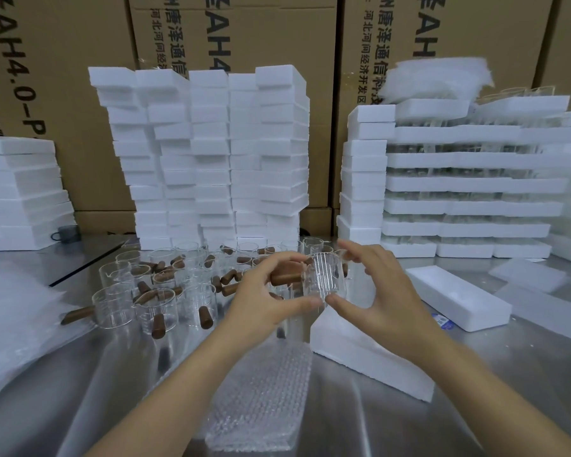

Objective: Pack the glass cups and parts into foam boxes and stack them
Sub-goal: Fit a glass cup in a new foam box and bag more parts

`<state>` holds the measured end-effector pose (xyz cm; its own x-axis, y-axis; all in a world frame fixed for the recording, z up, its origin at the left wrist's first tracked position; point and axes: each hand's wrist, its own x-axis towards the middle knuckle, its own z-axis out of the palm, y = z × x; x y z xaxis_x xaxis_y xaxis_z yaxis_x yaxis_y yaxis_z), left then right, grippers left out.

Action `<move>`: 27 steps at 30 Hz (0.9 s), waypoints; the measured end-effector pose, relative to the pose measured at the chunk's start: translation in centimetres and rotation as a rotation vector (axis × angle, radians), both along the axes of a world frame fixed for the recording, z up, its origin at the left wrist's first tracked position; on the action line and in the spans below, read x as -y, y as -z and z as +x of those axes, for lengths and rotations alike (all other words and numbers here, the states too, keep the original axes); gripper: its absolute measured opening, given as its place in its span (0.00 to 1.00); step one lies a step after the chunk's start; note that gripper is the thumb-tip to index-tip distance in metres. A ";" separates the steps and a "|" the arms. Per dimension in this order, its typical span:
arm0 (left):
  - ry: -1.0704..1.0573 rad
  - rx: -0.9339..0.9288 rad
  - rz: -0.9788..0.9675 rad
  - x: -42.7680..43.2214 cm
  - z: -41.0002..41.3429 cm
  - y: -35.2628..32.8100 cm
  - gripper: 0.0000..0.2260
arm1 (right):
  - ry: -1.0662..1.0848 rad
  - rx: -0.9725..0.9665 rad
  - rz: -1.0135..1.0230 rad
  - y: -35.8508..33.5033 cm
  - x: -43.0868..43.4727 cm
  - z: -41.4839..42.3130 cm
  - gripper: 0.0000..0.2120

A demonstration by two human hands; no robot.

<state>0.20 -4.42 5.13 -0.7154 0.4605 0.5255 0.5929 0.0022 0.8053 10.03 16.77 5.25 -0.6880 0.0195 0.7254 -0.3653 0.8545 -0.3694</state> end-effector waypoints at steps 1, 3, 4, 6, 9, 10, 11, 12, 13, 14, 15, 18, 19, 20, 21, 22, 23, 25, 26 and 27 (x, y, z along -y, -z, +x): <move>0.019 0.021 0.014 0.0 0.0 0.0 0.28 | -0.012 0.003 -0.009 0.0 0.0 0.0 0.35; 0.065 0.062 0.026 0.1 0.0 -0.1 0.28 | -0.030 0.002 -0.017 0.1 0.0 0.1 0.34; 0.093 0.086 0.026 0.1 0.0 -0.1 0.29 | -0.034 0.003 -0.030 0.1 0.1 0.1 0.33; 0.140 0.121 0.017 0.2 0.0 -0.1 0.31 | -0.039 -0.004 -0.057 0.0 0.1 0.1 0.31; 0.125 0.099 -0.021 0.1 0.1 -0.2 0.31 | -0.060 -0.037 -0.060 -0.1 0.2 0.1 0.31; 0.116 0.090 -0.035 0.0 0.2 -0.2 0.31 | -0.062 -0.048 -0.047 -0.1 0.2 0.1 0.32; 0.107 0.083 -0.052 -0.1 0.3 -0.1 0.32 | -0.061 -0.059 -0.031 -0.1 0.2 0.2 0.33; 0.096 0.073 -0.073 -0.2 0.5 -0.1 0.32 | -0.058 -0.068 -0.017 -0.1 0.3 0.3 0.34; 0.083 0.061 -0.095 -0.3 0.7 -0.1 0.32 | -0.056 -0.078 -0.010 -0.1 0.3 0.4 0.35; 0.073 0.051 -0.113 -0.4 0.9 -0.1 0.32 | -0.055 -0.092 -0.008 -0.1 0.4 0.5 0.36; 0.070 0.046 -0.122 -0.5 1.0 -0.1 0.32 | -0.056 -0.109 -0.011 -0.1 0.6 0.5 0.36; 0.125 0.101 -0.107 -0.4 0.9 -0.1 0.31 | -0.085 -0.124 -0.074 -0.2 0.9 0.7 0.36; 0.161 0.143 -0.084 -0.3 0.8 -0.2 0.31 | -0.098 -0.091 -0.129 -0.3 0.9 0.8 0.35; 0.199 0.192 -0.049 -0.2 0.8 -0.2 0.31 | -0.109 -0.036 -0.195 -0.4 0.9 1.0 0.35; 0.237 0.242 -0.009 -0.1 0.7 -0.3 0.30 | -0.119 0.032 -0.257 -0.6 0.8 1.2 0.34; 0.269 0.287 0.023 0.0 0.7 -0.4 0.29 | -0.132 0.099 -0.304 -0.7 0.7 1.3 0.32; 0.291 0.324 0.047 0.1 0.8 -0.5 0.27 | -0.147 0.156 -0.334 -0.7 0.6 1.3 0.28; 0.307 0.366 0.066 0.1 0.6 -0.6 0.26 | -0.204 0.238 -0.379 -0.7 0.8 1.1 0.16; 0.305 0.366 0.050 0.1 0.5 -0.5 0.25 | -0.240 0.269 -0.392 -0.7 0.9 1.1 0.11; 0.299 0.353 0.014 0.1 0.4 -0.5 0.24 | -0.264 0.295 -0.393 -0.6 0.9 1.0 0.09</move>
<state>0.61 -4.53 5.60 -0.6886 0.6683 0.2815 0.2558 -0.1394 0.9566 11.05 15.84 5.89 -0.8789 0.0492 0.4745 -0.3812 0.5255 -0.7606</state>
